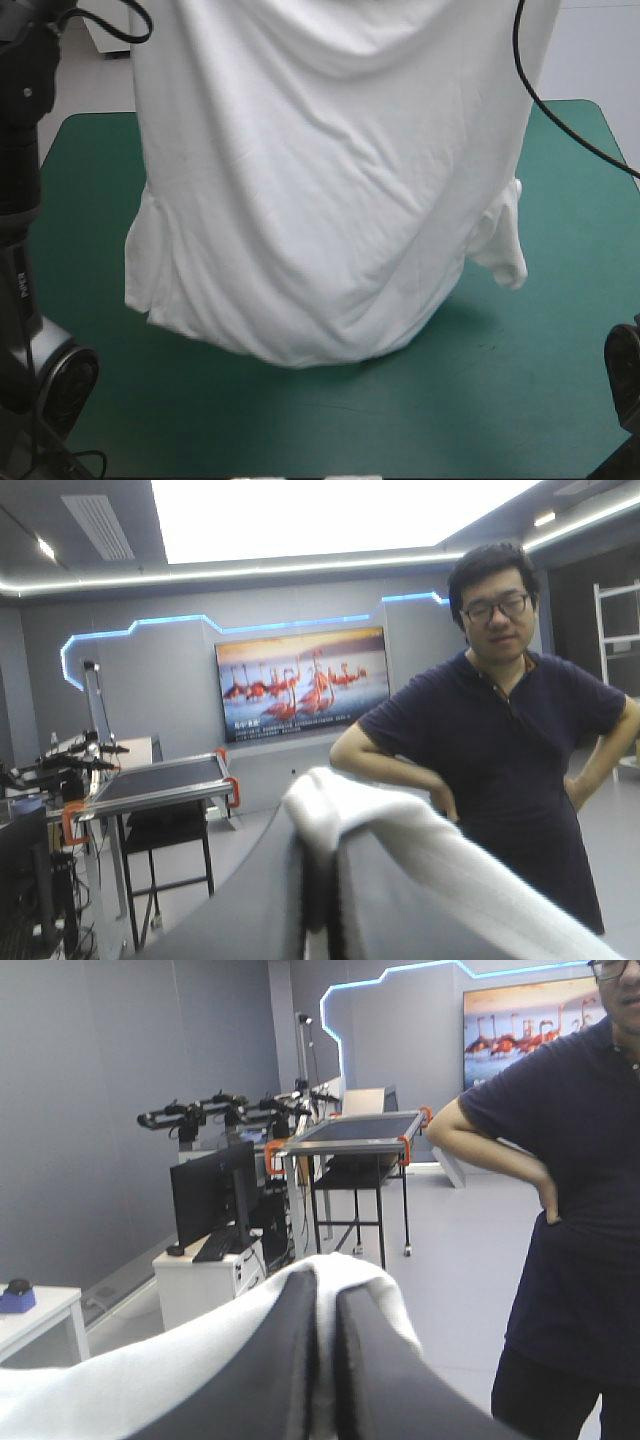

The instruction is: Fold the cloth

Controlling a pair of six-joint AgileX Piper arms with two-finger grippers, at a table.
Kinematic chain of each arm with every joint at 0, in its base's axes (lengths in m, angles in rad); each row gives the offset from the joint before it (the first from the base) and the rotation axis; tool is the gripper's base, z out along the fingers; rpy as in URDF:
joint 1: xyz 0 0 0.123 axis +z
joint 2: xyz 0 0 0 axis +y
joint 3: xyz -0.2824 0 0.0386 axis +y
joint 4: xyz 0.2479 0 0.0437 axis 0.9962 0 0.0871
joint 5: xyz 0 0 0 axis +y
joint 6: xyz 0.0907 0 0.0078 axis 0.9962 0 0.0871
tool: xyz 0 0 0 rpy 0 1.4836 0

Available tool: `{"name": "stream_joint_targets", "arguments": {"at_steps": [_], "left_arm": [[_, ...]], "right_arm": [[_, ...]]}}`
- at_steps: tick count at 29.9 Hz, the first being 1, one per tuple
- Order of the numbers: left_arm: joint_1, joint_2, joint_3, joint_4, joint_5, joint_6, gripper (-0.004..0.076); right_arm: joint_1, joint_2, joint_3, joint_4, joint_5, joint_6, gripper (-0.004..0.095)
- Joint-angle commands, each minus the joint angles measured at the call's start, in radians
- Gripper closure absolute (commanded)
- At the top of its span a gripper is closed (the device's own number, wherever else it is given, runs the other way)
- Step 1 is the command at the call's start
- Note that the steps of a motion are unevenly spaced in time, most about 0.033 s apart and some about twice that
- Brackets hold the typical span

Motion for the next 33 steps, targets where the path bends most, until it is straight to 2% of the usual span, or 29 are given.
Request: {"name": "stream_joint_targets", "arguments": {"at_steps": [1, 5, 8, 13, 20, 24, 28, 30, 33], "left_arm": [[0.016, 0.002, -0.018, 0.004, -0.224, -0.013, 0.0746], [0.027, 0.026, -0.018, 0.004, -0.339, -0.013, 0.0746], [0.044, 0.039, -0.017, -0.006, -0.318, -0.013, 0.0746], [0.084, 0.103, -0.017, -0.101, -0.127, -0.013, 0.0746], [0.084, 0.191, -0.017, -0.127, 0.248, -0.010, 0.0746], [0.084, 0.210, -0.016, -0.145, 0.401, -0.010, 0.0746], [0.084, 0.264, 0.012, -0.130, 0.639, -0.010, 0.0746], [0.084, 0.288, 0.046, -0.130, 0.704, -0.029, 0.0746], [0.084, 0.290, 0.138, -0.128, 0.704, -0.086, 0.0746]], "right_arm": [[0.000, -0.025, -0.020, -0.002, -0.197, -0.028, 0.0902], [0.000, -0.020, -0.020, -0.002, -0.202, -0.101, 0.0902], [0.000, -0.009, -0.020, -0.016, -0.147, -0.102, 0.0904], [0.000, 0.040, -0.011, -0.034, 0.042, -0.088, 0.0904], [0.000, 0.151, -0.011, -0.053, 0.386, 0.017, 0.0904], [0.000, 0.154, 0.001, -0.052, 0.415, 0.030, 0.0904], [0.000, 0.152, 0.088, -0.063, 0.416, 0.053, 0.0906], [0.000, 0.138, 0.195, -0.061, 0.416, 0.053, 0.0906], [0.009, 0.078, 0.419, -0.071, 0.416, 0.044, 0.0906]]}}
